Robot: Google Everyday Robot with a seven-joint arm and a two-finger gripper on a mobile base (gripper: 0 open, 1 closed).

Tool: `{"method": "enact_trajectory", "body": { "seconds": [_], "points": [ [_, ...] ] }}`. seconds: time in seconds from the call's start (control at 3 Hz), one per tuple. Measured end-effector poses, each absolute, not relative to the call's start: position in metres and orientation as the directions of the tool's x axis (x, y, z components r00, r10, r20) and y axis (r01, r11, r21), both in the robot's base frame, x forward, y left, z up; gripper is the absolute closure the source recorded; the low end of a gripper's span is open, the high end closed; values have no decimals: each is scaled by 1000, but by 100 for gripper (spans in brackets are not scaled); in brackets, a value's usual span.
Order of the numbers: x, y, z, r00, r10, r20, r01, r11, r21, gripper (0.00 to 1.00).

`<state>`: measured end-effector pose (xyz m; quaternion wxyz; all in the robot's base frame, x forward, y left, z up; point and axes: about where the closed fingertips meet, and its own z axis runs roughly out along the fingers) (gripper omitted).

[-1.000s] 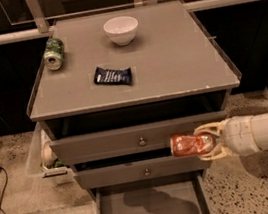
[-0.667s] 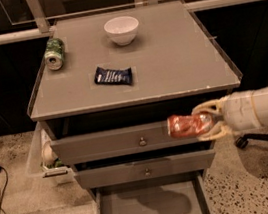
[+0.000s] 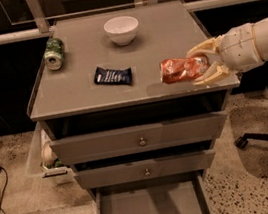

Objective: Pick coke can from bottom drawer and place on counter

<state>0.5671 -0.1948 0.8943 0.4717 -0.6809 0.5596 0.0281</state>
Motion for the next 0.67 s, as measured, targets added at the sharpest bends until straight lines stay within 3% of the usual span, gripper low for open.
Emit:
{"method": "enact_trajectory", "body": {
  "seconds": [0.67],
  "points": [
    [591, -203, 900, 369, -726, -580, -759, 125, -639, 100]
  ]
}}
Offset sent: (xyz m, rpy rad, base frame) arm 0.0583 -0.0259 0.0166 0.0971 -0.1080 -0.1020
